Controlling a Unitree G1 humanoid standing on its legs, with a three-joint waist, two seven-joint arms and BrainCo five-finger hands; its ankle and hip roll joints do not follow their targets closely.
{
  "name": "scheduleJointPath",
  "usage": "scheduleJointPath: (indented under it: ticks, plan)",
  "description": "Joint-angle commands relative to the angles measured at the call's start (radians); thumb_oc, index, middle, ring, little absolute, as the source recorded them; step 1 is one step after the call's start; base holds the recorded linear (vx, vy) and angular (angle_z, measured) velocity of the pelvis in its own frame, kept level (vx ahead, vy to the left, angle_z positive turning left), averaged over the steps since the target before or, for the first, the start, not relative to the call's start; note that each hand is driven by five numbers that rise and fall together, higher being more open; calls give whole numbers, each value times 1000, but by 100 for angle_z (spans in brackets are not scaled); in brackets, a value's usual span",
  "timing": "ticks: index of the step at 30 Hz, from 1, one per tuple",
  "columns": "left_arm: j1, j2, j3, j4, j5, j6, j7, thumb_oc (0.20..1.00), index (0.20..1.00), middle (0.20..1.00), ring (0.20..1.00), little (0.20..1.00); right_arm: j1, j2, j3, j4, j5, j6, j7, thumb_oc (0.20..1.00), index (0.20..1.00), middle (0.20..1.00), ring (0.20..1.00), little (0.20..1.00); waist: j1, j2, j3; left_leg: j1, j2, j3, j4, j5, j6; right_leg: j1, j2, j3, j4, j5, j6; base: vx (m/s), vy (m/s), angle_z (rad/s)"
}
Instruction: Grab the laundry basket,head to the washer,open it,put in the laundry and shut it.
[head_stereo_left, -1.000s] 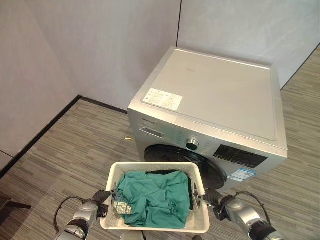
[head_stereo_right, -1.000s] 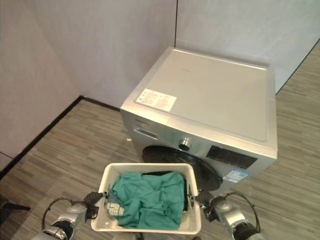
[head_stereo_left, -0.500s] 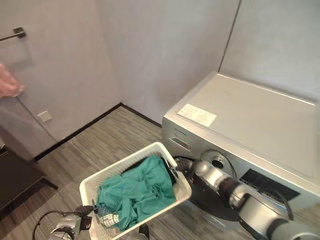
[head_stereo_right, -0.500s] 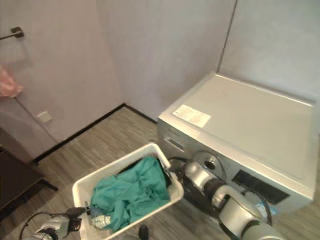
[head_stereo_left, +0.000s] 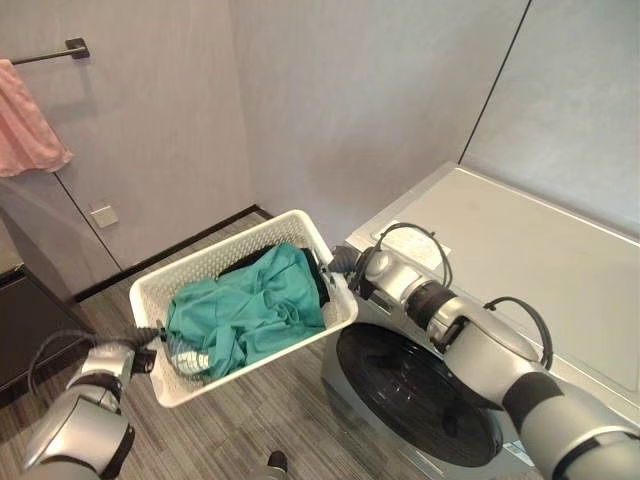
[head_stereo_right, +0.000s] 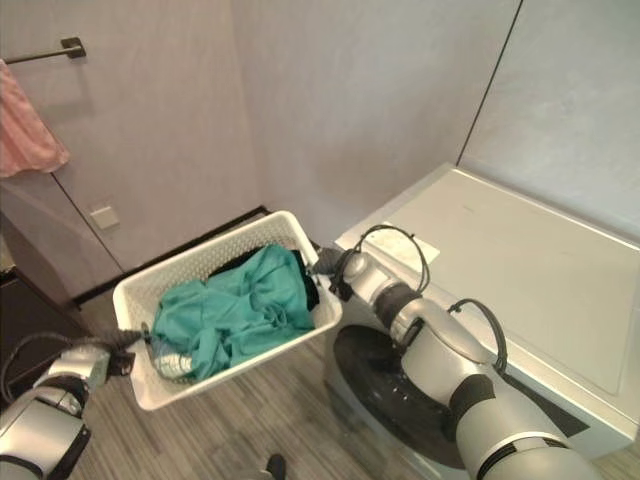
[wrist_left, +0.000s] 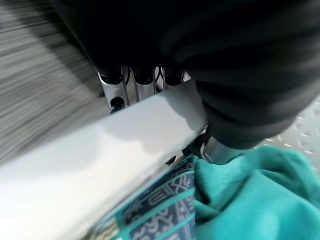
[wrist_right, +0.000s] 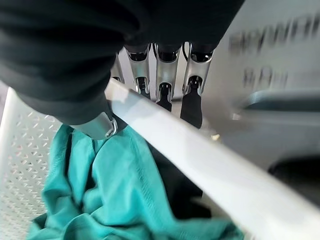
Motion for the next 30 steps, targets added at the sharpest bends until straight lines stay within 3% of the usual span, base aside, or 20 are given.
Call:
scheduleJointPath:
  ticks: [1, 12, 13, 30]
  plan:
    - [-343, 4, -116, 11, -60, -100, -6, 200, 200, 200, 200, 200, -238, 79, 28, 9, 123, -114, 77, 200, 200, 200, 200, 200, -13, 20, 6, 42, 39, 26, 25, -37, -34, -8, -55, 29, 58, 113, 35, -45, 33, -14]
    - [-690, -17, -269, 153, -83, -51, -29, 200, 200, 200, 200, 200, -433, -11, 48, 173, 254, -99, 77, 200, 200, 200, 200, 200, -84, 20, -32, 78, 52, 59, 21, -43, -46, -4, -42, 50, 29, 121, 44, 10, 13, -5]
    - [-715, -15, -285, 162, -68, -46, -31, 200, 200, 200, 200, 200, -447, -22, 47, 196, 262, -98, 71, 200, 200, 200, 200, 200, -90, 21, -40, 91, 53, 50, 17, -61, -56, 4, -37, 64, 22, 115, 56, 0, 16, -12]
    - [-927, -10, -403, 201, 14, -42, -40, 200, 200, 200, 200, 200, -567, -58, 98, 216, 264, -88, 77, 200, 200, 200, 200, 200, -117, 23, -58, 108, 50, 103, 14, -76, -63, -32, -52, 98, -15, 172, 78, 10, 23, -16]
